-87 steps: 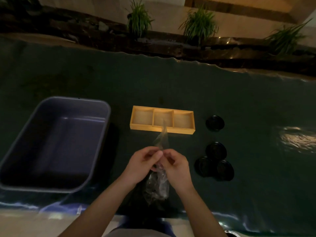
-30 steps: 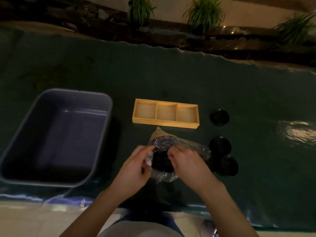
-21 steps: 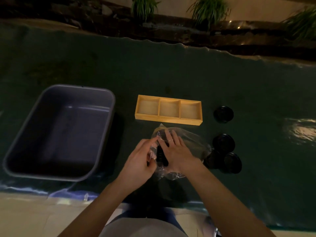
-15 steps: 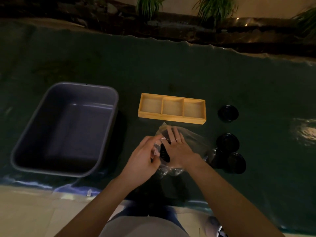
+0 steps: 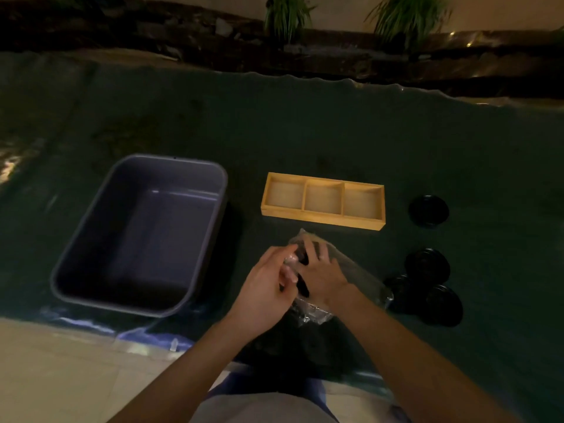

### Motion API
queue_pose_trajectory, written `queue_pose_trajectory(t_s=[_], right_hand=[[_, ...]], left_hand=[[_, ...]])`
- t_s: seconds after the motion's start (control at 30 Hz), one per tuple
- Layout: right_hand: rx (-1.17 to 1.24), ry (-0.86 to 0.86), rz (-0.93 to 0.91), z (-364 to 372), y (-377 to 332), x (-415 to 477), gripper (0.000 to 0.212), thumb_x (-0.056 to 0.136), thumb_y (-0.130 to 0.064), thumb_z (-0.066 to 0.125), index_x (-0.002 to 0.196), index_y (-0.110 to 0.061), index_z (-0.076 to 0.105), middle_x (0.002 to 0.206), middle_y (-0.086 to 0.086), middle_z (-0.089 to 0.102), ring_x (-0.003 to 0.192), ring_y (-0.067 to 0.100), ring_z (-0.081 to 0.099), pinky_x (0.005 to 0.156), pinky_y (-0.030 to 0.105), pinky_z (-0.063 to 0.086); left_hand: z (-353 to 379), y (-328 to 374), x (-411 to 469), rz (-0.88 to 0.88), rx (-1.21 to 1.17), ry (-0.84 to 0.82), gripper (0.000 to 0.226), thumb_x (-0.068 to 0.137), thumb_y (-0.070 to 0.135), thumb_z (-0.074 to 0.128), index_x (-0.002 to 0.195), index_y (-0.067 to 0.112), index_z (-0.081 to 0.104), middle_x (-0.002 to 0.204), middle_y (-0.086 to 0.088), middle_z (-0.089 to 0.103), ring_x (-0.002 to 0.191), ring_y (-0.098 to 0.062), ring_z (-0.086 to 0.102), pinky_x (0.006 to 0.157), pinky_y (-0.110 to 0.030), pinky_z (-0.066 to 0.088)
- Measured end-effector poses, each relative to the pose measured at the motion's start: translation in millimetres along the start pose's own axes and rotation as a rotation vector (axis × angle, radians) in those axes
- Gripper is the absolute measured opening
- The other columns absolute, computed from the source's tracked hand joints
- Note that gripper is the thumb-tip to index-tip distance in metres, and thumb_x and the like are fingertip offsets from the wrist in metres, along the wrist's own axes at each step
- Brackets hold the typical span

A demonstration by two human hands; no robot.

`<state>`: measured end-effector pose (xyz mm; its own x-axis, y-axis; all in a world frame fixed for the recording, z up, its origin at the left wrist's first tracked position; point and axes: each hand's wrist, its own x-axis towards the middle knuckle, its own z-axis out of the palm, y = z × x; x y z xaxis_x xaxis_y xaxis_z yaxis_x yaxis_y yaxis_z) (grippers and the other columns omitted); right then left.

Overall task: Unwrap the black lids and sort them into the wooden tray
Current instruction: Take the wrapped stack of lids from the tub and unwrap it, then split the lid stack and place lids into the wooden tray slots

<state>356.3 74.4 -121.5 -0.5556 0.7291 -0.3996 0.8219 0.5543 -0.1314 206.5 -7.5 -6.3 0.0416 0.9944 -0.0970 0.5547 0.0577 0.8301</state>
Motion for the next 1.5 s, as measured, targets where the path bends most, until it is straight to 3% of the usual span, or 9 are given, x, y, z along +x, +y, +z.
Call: queue_pose_trajectory(t_s=[0.27, 0.47, 0.67, 0.8, 0.9, 1.03, 1.23, 1.33, 1.5], right_hand=[[0.139, 0.020, 0.113, 5.6, 5.7, 9.4, 0.084, 0.079, -0.050, 0.076, 0.147, -0.051, 0.028, 0.156, 0.009, 0.004, 0.144, 0.050, 0.006, 0.107, 0.074, 0.032], [0.381, 0.115, 0.206, 3.8, 10.1, -16.6, 0.088, 0.072, -0.049, 0.084, 0.143, -0.048, 0.032, 0.155, 0.010, 0.014, 0.145, 0.050, 0.013, 0.113, 0.071, 0.032], [0.854, 0.395, 0.088, -16.1, 5.1, -65.2, 0.083, 0.065, -0.058, 0.084, 0.136, -0.051, 0.043, 0.142, -0.008, 0.023, 0.136, 0.023, 0.030, 0.116, 0.037, 0.033], [1.018, 0.418, 0.022, -29.7, -0.6, -86.0, 0.086, 0.066, -0.055, 0.088, 0.138, -0.055, 0.041, 0.145, -0.018, 0.022, 0.138, -0.002, 0.032, 0.113, 0.018, 0.034], [1.011, 0.467, -0.007, -35.0, -4.0, -94.4, 0.087, 0.066, -0.053, 0.089, 0.139, -0.053, 0.042, 0.148, -0.016, 0.023, 0.135, -0.022, 0.022, 0.107, 0.002, 0.029], [0.990, 0.575, -0.019, -31.7, -1.1, -101.3, 0.088, 0.065, -0.047, 0.092, 0.138, -0.053, 0.044, 0.151, -0.022, 0.016, 0.138, -0.017, 0.025, 0.108, 0.002, 0.030], [0.914, 0.650, 0.033, -22.4, 11.6, -113.7, 0.087, 0.064, -0.051, 0.090, 0.138, -0.053, 0.044, 0.154, -0.016, 0.016, 0.145, -0.002, 0.025, 0.111, 0.002, 0.024], [0.941, 0.596, 0.064, -19.0, 20.6, -119.8, 0.087, 0.064, -0.042, 0.093, 0.136, -0.055, 0.046, 0.153, -0.008, 0.019, 0.143, 0.013, 0.034, 0.115, 0.009, 0.029], [0.880, 0.587, 0.090, -12.3, 33.2, -132.5, 0.088, 0.063, -0.044, 0.091, 0.133, -0.062, 0.042, 0.152, -0.014, 0.017, 0.139, -0.003, 0.029, 0.118, 0.021, 0.026]], left_hand=[[3.7, -9.7, 3.7, -0.058, -0.302, -0.098, 0.064, 0.095, 0.017, 0.067, 0.150, 0.031, 0.036, 0.117, 0.014, 0.065, 0.096, -0.010, 0.075, 0.088, -0.025, 0.060], [9.4, -48.5, 17.3, -0.334, -0.337, 0.129, 0.032, 0.099, 0.011, 0.061, 0.112, 0.039, 0.059, 0.097, 0.002, 0.071, 0.084, -0.011, 0.073, 0.086, -0.038, 0.057], [14.7, -60.3, 40.1, -0.566, -0.282, 0.082, 0.031, 0.096, 0.038, 0.066, 0.123, 0.023, 0.065, 0.120, 0.001, 0.068, 0.116, -0.019, 0.064, 0.101, -0.034, 0.047], [7.1, -49.2, 48.2, -0.750, -0.782, -0.333, 0.061, 0.091, 0.068, 0.055, 0.131, 0.024, 0.067, 0.134, -0.013, 0.068, 0.127, -0.034, 0.062, 0.114, -0.055, 0.041], [4.0, -40.0, 48.7, -0.750, -0.921, -0.498, 0.062, 0.096, 0.064, 0.050, 0.136, 0.020, 0.065, 0.139, -0.018, 0.065, 0.133, -0.038, 0.058, 0.118, -0.056, 0.037], [10.7, -29.8, 43.5, -0.581, -0.716, -0.219, 0.047, 0.103, 0.042, 0.053, 0.120, 0.001, 0.070, 0.120, -0.026, 0.072, 0.118, -0.040, 0.067, 0.110, -0.055, 0.046], [2.5, -50.8, 38.6, -0.437, -0.484, 0.088, 0.033, 0.104, 0.033, 0.053, 0.096, 0.005, 0.070, 0.076, -0.010, 0.078, 0.066, -0.024, 0.074, 0.054, -0.028, 0.059], [0.4, -75.6, 35.2, -0.455, -0.243, 0.237, 0.029, 0.099, 0.041, 0.061, 0.087, 0.015, 0.067, 0.076, -0.005, 0.074, 0.066, -0.019, 0.074, 0.053, -0.023, 0.056], [-6.3, -121.3, 27.3, -0.532, 0.023, 0.331, 0.043, 0.100, 0.048, 0.055, 0.071, 0.016, 0.058, 0.068, -0.004, 0.065, 0.069, -0.026, 0.064, 0.065, -0.036, 0.046]])
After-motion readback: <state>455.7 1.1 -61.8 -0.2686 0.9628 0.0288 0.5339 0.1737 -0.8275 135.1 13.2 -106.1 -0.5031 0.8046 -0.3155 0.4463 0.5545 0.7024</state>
